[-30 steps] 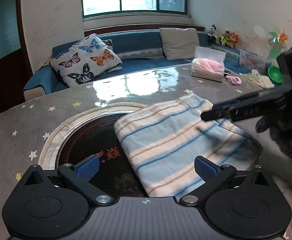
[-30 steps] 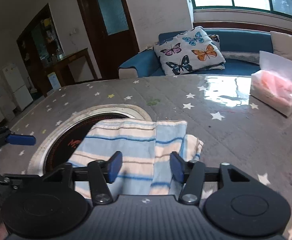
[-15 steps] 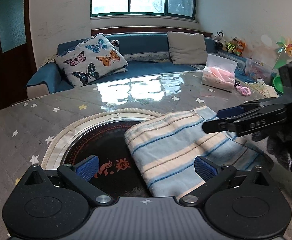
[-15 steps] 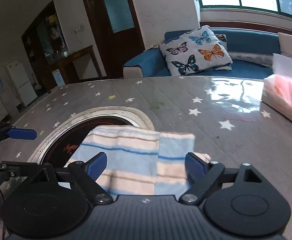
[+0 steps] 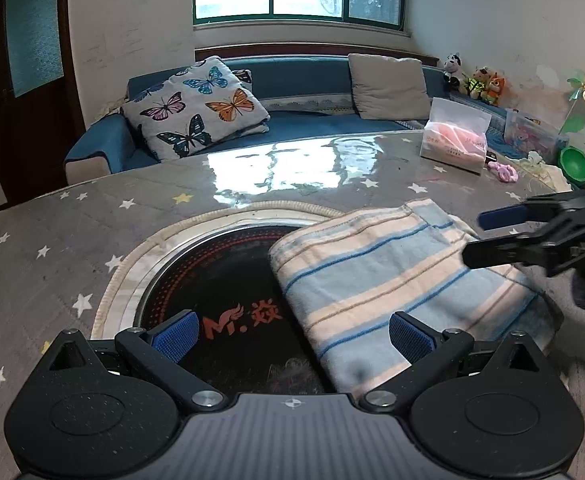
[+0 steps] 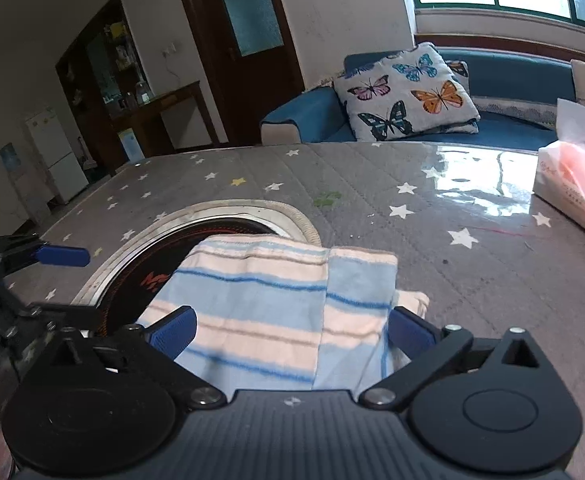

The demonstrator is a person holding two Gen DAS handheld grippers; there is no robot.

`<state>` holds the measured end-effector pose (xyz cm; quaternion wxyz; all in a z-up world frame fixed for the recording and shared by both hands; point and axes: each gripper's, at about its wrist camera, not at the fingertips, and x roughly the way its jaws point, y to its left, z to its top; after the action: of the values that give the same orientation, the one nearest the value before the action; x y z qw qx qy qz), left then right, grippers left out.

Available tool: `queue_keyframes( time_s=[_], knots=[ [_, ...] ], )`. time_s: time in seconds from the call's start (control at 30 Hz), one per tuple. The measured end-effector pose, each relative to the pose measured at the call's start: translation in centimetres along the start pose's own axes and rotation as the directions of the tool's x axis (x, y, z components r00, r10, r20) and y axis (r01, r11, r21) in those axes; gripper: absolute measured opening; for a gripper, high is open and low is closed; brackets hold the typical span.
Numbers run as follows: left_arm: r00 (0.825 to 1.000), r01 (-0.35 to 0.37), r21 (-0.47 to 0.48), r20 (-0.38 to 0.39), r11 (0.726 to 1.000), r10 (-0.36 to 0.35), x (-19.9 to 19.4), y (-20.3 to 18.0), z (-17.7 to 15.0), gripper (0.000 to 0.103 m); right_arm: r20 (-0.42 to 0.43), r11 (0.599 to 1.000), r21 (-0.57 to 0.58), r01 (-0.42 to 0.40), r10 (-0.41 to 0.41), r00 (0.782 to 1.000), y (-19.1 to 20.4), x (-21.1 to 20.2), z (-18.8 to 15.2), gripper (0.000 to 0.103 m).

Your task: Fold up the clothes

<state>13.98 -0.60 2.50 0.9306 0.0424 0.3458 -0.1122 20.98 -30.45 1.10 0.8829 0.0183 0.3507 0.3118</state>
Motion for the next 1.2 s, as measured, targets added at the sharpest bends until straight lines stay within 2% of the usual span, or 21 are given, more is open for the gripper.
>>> queue_keyframes(
  time_s=[0.17, 0.3, 0.43, 0.57, 0.67, 0.77, 0.9, 1.07, 1.2],
  knots=[
    [1.000, -0.019, 0.016, -0.016, 1.000, 0.019, -0.7, -0.1, -0.9, 0.103, 0.023, 1.000, -0.009, 0.006, -0.006, 1.000, 1.1, -2.4, -1.4, 0.103],
    [0.999, -0.029, 0.019, -0.027, 0.999, 0.030, -1.1, -0.2, -1.6, 0.103, 0.020, 1.000, -0.018, -0.019, 0.019, 1.000, 2.4, -3.4, -2.9, 0.103],
    [0.998, -0.041, 0.028, -0.037, 0.999, 0.042, -1.5, -0.5, -2.2, 0.103, 0.057, 0.999, -0.029, -0.023, 0.025, 0.998, 3.5, -4.2, -3.8, 0.103],
    [0.998, -0.043, 0.021, -0.047, 0.999, 0.044, -1.7, -0.7, -2.8, 0.103, 0.025, 0.998, 0.005, -0.066, 0.066, 0.998, 3.5, -3.7, -4.4, 0.103],
    [0.997, -0.044, 0.024, -0.056, 0.999, 0.045, -1.8, -0.9, -3.2, 0.103, -0.009, 0.999, 0.006, -0.053, 0.053, 0.999, 3.4, -3.0, -5.3, 0.103],
    [0.997, -0.045, 0.036, -0.056, 0.998, 0.047, -2.0, -1.1, -3.5, 0.103, -0.003, 0.999, -0.019, -0.037, 0.036, 0.999, 3.8, -3.5, -5.6, 0.103],
    [0.998, -0.039, 0.032, -0.056, 0.999, 0.041, -2.3, -1.3, -3.7, 0.103, 0.023, 0.996, -0.040, -0.081, 0.081, 0.996, 4.7, -5.1, -5.4, 0.103],
    [0.998, -0.031, 0.034, -0.058, 0.999, 0.033, -2.2, -1.7, -3.8, 0.103, -0.023, 0.993, -0.079, -0.087, 0.085, 0.996, 5.5, -4.8, -6.7, 0.103],
    [0.998, -0.025, 0.060, -0.063, 0.998, 0.028, -2.1, -2.4, -3.9, 0.103, -0.019, 0.993, -0.075, -0.089, 0.088, 0.996, 5.8, -5.3, -7.2, 0.103]
  ],
)
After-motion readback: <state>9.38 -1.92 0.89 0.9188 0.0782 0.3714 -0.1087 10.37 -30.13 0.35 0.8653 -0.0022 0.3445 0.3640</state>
